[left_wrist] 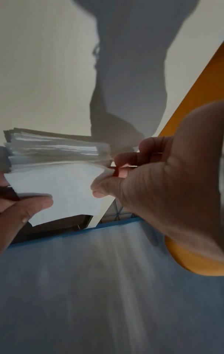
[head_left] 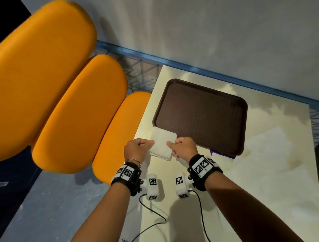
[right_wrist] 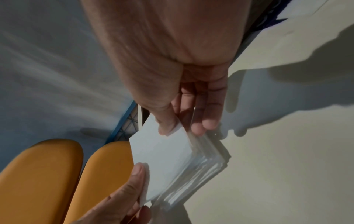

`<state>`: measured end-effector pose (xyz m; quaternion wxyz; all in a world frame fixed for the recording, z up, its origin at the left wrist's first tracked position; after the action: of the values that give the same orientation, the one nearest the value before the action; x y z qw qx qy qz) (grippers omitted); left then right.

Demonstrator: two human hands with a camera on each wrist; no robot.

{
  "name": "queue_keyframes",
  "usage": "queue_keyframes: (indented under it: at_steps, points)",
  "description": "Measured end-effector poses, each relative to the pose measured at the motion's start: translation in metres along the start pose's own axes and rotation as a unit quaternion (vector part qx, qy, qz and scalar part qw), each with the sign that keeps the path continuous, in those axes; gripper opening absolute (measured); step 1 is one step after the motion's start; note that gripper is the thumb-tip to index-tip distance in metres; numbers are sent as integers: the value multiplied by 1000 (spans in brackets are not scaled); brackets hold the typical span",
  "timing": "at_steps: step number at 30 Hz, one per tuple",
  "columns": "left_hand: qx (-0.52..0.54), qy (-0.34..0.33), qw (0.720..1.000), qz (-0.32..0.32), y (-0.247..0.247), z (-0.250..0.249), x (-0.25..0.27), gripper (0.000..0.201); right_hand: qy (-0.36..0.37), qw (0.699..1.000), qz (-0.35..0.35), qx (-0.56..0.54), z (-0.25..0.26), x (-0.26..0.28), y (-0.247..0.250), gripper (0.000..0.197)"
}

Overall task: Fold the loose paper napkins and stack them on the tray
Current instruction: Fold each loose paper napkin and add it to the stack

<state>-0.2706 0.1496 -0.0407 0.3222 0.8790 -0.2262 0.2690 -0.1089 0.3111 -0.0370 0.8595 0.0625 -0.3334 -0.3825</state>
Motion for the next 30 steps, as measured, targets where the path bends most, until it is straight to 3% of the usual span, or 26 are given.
queue_keyframes:
  at_steps: [9,13,17,21,26,28,30]
  points:
    - [-61,-12,997,-51,2,-11,7,21,35,997,-43,46,0,-6,6,34]
    - [-117,-118,983,-78,-7,-28,20,29,50,994,-47,83,6,-7,8,33]
    - [-198,-233,949,-85,-24,-41,34,36,55,992,-61,93,5,-7,8,38]
    - [-269,-242,932,-32,-43,-35,37,39,53,987,-66,137,5,2,19,41]
    - [-294,-241,925,-10,-50,-30,40,28,38,981,-61,183,-30,31,60,29]
    - [-292,-255,921,-20,-49,-33,45,24,42,960,-29,277,-54,52,84,22]
    - [-275,-285,918,-37,-46,-39,56,19,44,944,-11,326,-85,79,112,36]
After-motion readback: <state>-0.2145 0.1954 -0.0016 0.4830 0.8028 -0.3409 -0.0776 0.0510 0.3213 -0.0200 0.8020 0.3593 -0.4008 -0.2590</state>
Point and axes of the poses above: each hand's wrist, its own x-axis away from the middle knuckle, its own y-axis out of the back of the hand, z = x × y, the point moved 6 cm from there along -x, towards the middle knuckle, and after that the axes turned 10 degrees about y, right-handed, at the moved point
